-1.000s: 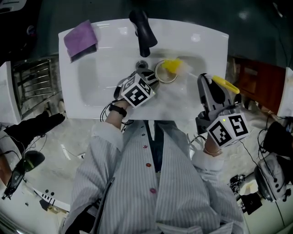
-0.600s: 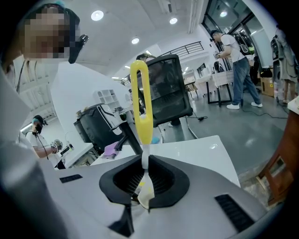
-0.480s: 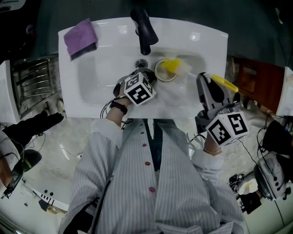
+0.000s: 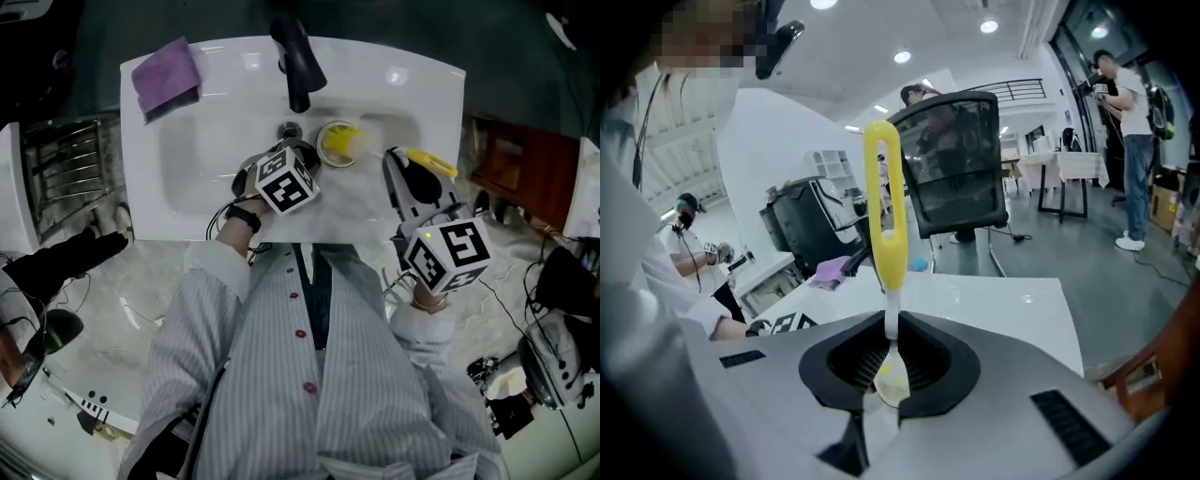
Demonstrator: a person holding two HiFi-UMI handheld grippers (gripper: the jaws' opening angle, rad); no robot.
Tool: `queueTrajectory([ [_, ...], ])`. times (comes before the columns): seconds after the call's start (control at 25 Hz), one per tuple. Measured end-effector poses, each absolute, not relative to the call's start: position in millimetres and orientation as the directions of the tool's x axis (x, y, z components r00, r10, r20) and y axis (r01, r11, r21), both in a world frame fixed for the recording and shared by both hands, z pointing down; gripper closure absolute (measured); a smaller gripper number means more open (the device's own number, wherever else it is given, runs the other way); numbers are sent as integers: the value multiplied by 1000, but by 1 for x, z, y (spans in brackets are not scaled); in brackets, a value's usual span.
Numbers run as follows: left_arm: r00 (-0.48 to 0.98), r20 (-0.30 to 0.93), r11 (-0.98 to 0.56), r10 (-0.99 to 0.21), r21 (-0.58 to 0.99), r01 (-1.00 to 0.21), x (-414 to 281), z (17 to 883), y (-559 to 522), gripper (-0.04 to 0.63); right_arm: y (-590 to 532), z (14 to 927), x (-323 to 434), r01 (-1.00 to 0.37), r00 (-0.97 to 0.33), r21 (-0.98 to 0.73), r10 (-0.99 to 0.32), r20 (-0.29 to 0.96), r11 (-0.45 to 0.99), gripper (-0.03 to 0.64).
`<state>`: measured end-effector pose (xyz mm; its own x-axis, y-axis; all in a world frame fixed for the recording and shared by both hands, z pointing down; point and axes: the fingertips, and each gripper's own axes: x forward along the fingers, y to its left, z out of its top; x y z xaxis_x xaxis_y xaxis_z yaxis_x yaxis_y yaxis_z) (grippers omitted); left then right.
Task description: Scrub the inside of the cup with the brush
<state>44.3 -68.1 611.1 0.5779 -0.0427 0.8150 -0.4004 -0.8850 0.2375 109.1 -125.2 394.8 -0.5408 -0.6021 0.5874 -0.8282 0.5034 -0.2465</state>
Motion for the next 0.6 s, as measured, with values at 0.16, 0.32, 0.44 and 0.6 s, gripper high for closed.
queueTrajectory([
  [0.16, 579, 814, -886, -40, 239, -397, 45, 611, -68, 525, -121, 419, 101, -817, -523, -199, -551, 650, 541, 561],
  [0.32, 581, 813, -885, -38, 242, -397, 45, 612, -67, 525, -116, 445, 90, -789, -523, -184, -483, 703, 586, 561],
  [0.44, 582, 812, -887, -35, 243, -392, 46, 611, -68, 525, -114, 453, 76, -763, -537, -185, -448, 715, 620, 561],
  [0.6, 579, 815, -892, -29, 240, -382, 45, 611, -68, 525, -124, 452, 60, -739, -555, -175, -441, 705, 651, 561],
])
